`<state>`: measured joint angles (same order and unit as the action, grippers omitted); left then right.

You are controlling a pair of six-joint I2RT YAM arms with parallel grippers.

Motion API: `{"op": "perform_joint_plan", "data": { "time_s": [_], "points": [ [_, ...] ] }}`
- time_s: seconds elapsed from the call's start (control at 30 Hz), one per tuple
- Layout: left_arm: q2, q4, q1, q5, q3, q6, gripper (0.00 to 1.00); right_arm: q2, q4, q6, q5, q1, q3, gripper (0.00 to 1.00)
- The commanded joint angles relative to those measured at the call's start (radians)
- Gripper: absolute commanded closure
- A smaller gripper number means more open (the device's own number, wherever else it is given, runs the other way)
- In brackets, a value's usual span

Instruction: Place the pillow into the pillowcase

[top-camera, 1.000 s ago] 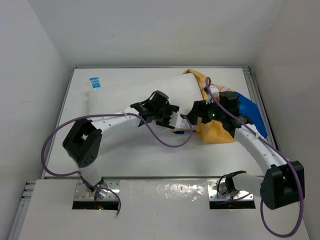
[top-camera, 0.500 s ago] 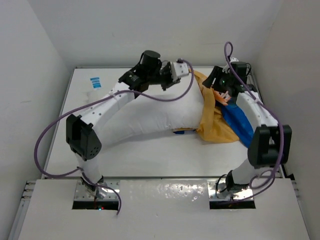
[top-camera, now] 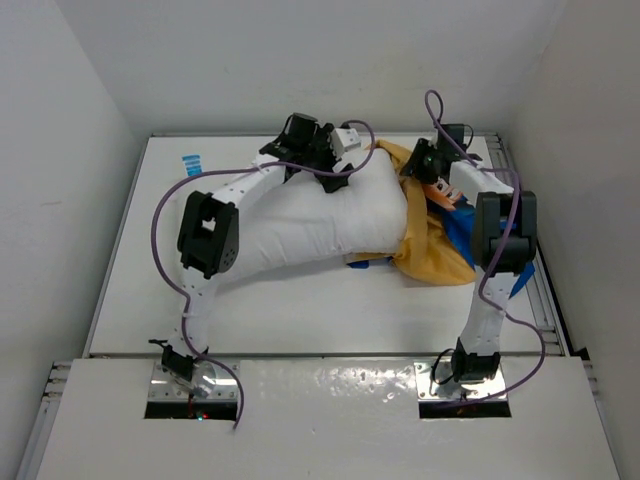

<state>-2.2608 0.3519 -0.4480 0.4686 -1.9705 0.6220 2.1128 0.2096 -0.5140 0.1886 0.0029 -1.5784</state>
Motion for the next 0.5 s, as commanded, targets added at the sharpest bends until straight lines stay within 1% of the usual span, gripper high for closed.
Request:
{"op": "perform_joint_plan", "data": {
  "time_s": [0.0, 0.03, 0.07, 0.1, 0.13, 0.17, 0.2, 0.23, 0.27, 0.3, 0.33, 0.37, 0.4, 0.43, 0.47],
  "points": [
    [-0.040, 0.113, 0.017, 0.030, -0.027, 0.157, 0.00, -0.022, -0.128, -0.020, 0.057, 0.015, 0.029, 0.66],
    [-0.042, 0.157, 0.014, 0.054, -0.027, 0.172, 0.07, -0.030, -0.151, -0.018, 0.051, 0.026, 0.040, 0.76],
    [-0.040, 0.182, 0.011, 0.108, -0.021, 0.208, 0.17, -0.043, -0.168, -0.018, 0.040, 0.031, 0.052, 0.97],
    [-0.040, 0.209, 0.005, 0.126, -0.018, 0.217, 0.33, -0.051, -0.186, -0.015, 0.008, 0.037, 0.055, 1.00],
    [-0.033, 0.251, -0.001, 0.143, -0.014, 0.229, 0.71, -0.060, -0.191, -0.012, -0.012, 0.054, 0.055, 1.00],
    [-0.028, 0.272, -0.007, 0.159, -0.014, 0.249, 0.90, -0.077, -0.197, -0.012, -0.035, 0.060, 0.057, 1.00],
    [-0.020, 0.312, -0.023, 0.163, -0.013, 0.257, 1.00, -0.091, -0.203, -0.009, -0.090, 0.078, 0.058, 1.00],
    [0.003, 0.349, -0.029, 0.174, -0.013, 0.283, 1.00, -0.103, -0.203, -0.011, -0.125, 0.086, 0.061, 1.00],
    [0.015, 0.387, -0.041, 0.221, -0.022, 0.388, 1.00, -0.115, -0.234, -0.014, -0.162, 0.095, 0.070, 1.00],
    [0.056, 0.460, -0.046, 0.243, -0.027, 0.437, 1.00, -0.140, -0.249, -0.015, -0.223, 0.112, 0.072, 1.00],
    [0.079, 0.493, -0.050, 0.264, -0.028, 0.487, 1.00, -0.149, -0.254, -0.015, -0.251, 0.118, 0.074, 1.00],
    [0.101, 0.522, -0.064, 0.296, -0.030, 0.580, 1.00, -0.155, -0.251, -0.017, -0.274, 0.124, 0.060, 1.00],
    [0.118, 0.553, -0.073, 0.303, -0.034, 0.620, 1.00, -0.157, -0.233, -0.018, -0.294, 0.135, 0.048, 1.00],
    [0.142, 0.640, -0.084, 0.308, -0.045, 0.672, 1.00, -0.152, -0.214, -0.023, -0.314, 0.140, 0.032, 1.00],
    [0.148, 0.691, -0.110, 0.303, -0.079, 0.790, 1.00, -0.149, -0.188, -0.035, -0.349, 0.141, 0.003, 1.00]
  ]
}}
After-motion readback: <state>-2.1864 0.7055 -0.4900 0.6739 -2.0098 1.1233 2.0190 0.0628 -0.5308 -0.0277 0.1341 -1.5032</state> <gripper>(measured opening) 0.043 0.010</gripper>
